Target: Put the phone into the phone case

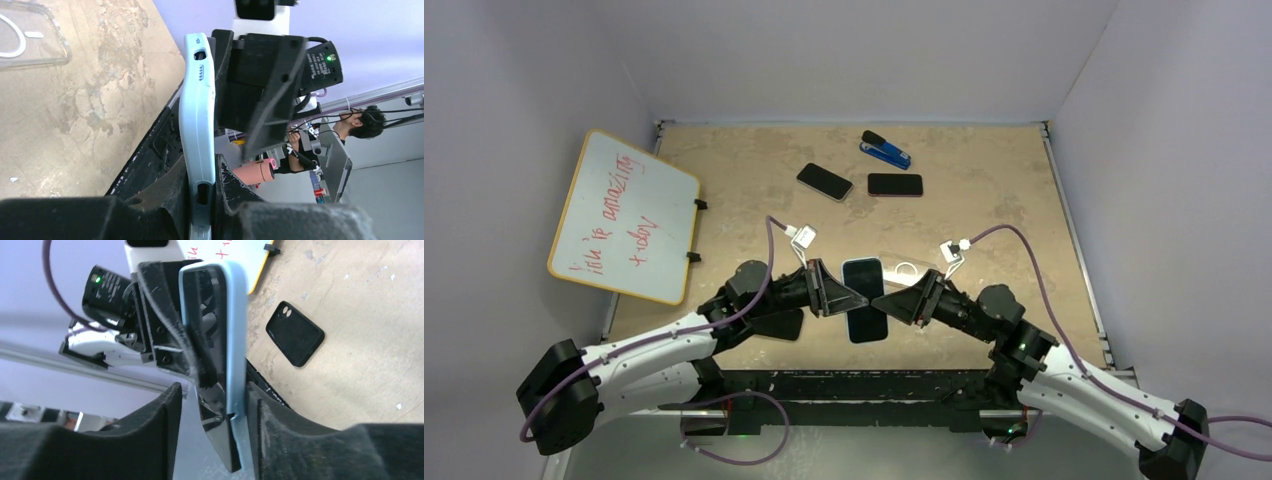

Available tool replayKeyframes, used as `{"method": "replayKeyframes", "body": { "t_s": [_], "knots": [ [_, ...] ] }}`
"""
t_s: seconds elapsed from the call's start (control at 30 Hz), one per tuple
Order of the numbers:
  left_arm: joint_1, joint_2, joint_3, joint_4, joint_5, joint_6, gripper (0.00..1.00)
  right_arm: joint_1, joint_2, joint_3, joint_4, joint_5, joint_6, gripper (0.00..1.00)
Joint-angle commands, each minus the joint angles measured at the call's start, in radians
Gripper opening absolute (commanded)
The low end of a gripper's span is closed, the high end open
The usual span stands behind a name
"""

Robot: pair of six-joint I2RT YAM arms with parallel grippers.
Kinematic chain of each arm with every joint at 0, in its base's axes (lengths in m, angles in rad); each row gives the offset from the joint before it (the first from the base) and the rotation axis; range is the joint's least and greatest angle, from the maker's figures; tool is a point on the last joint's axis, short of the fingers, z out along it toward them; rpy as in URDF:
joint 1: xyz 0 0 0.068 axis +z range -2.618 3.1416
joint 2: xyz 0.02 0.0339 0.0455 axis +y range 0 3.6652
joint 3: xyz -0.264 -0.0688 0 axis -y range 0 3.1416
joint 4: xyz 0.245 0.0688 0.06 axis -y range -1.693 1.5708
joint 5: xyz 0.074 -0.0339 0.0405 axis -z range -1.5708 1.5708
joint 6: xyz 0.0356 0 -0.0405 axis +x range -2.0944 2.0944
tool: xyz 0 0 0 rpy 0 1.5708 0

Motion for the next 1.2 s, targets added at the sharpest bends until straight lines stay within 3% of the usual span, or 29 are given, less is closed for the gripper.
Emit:
{"method": "replayKeyframes", "body": {
  "t_s": [0.0, 0.13, 0.43, 0.6, 0.8, 0.93, 1.1, 1.17],
  "knots": [
    [0.001, -0.027, -0.002, 0.103, -0.006, -0.018, 0.00, 0.002, -0.044, 0.004, 0.017, -0.075, -0.016, 0.58],
    [0.001, -0.039, 0.000, 0.113, -0.023, -0.005, 0.00, 0.002, -0.050, -0.007, -0.020, -0.138, -0.038, 0.71],
    [0.001, -0.018, -0.016, 0.233, -0.007, -0.020, 0.00, 0.003, 0.014, -0.023, 0.028, -0.230, -0.023, 0.70],
    [0.002, -0.020, -0.011, 0.204, -0.022, 0.011, 0.00, 0.003, 0.041, -0.036, 0.080, -0.246, -0.003, 0.52],
    [0.002, -0.051, 0.032, -0.006, -0.075, 0.149, 0.00, 0.002, 0.005, -0.045, 0.023, -0.202, 0.033, 0.00],
    [0.002, -0.070, 0.048, -0.106, -0.100, 0.222, 0.00, 0.003, -0.015, -0.022, -0.039, -0.168, 0.024, 0.00],
    [0.001, -0.058, 0.049, -0.092, -0.045, 0.228, 0.00, 0.003, 0.000, 0.018, -0.076, -0.147, -0.004, 0.01],
    [0.002, -0.052, 0.047, -0.060, 0.003, 0.222, 0.00, 0.002, 0.001, 0.029, -0.085, -0.135, -0.015, 0.23]
  ]
}}
